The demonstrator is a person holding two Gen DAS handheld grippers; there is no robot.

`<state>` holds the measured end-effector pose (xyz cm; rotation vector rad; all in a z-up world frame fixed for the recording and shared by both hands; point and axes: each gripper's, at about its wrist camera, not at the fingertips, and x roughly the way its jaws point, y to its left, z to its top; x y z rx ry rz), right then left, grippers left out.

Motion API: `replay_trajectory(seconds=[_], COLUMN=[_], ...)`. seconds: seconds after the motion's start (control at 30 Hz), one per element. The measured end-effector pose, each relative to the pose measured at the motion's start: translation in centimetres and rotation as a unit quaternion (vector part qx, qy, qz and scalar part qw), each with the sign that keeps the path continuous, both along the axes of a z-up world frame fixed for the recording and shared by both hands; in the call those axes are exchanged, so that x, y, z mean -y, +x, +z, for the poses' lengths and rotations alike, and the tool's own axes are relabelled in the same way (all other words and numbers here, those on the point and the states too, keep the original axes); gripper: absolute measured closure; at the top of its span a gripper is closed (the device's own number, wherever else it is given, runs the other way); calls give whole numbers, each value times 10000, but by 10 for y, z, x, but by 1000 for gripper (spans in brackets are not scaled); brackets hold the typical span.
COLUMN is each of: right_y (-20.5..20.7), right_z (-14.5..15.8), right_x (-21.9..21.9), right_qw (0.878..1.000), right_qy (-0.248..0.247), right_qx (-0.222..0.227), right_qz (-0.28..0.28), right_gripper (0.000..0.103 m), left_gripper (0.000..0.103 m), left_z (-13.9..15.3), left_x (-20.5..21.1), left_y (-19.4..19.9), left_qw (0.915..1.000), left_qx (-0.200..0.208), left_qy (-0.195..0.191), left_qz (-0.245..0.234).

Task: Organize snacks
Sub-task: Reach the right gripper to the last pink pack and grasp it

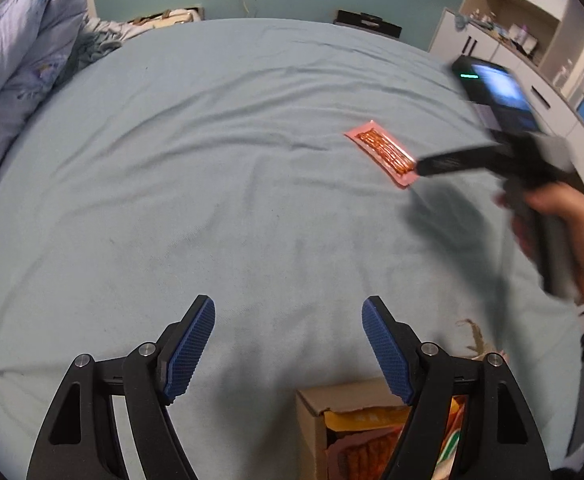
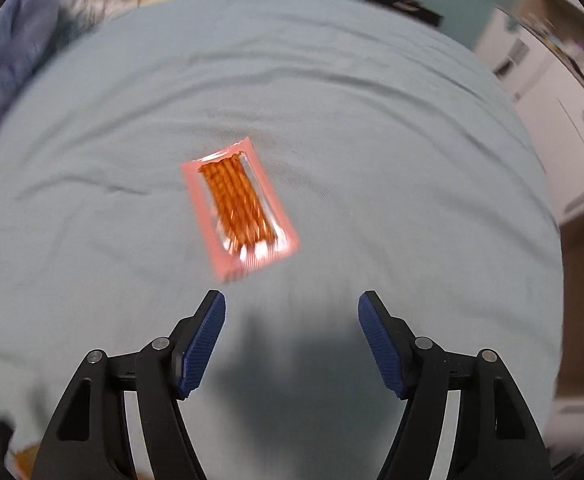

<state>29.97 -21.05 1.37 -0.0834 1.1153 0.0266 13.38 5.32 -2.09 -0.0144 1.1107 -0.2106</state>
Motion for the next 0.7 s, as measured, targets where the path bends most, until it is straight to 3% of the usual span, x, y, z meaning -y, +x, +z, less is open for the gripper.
replay_trajectory(seconds=[0.17,0.23,0.27,0.33,0.4,0.47,0.57,0.63,0.7], right_y=[72,91,99,111,117,114,100,85,68], right_z=[-26,-32,-31,-35,-51,-56,-56,-52,-52], right_x=[-39,-49,-50,-47,-34,-29,-31,-28,-22], right_qw=[9956,9942,9951,9971,9962,9948,9952,9943,9910], right_qy=[-677,-813,-809,-526,328,637,613,700,867], right_qx=[-433,-439,-343,-454,-808,-776,-757,-810,-1022], right_qz=[483,549,455,301,4,-150,-11,26,49], right_gripper=[35,17,12,9,9,9,29,67,72], left_gripper=[26,26,26,26,26,26,26,26,26], left_z=[-1,-1,-1,0,0,0,1,3,5], left_x=[-3,-3,-3,-4,-4,-4,-8,-8,-6], left_y=[3,4,5,5,5,5,4,3,-1], left_qw=[9999,9999,9999,9999,9998,9998,9998,9998,9999], left_qx=[-80,-96,-89,-78,-81,-92,-83,-67,-19], left_qy=[-86,-107,-111,-109,-125,-142,-165,-161,-140], left_qz=[75,87,90,99,106,113,119,114,74])
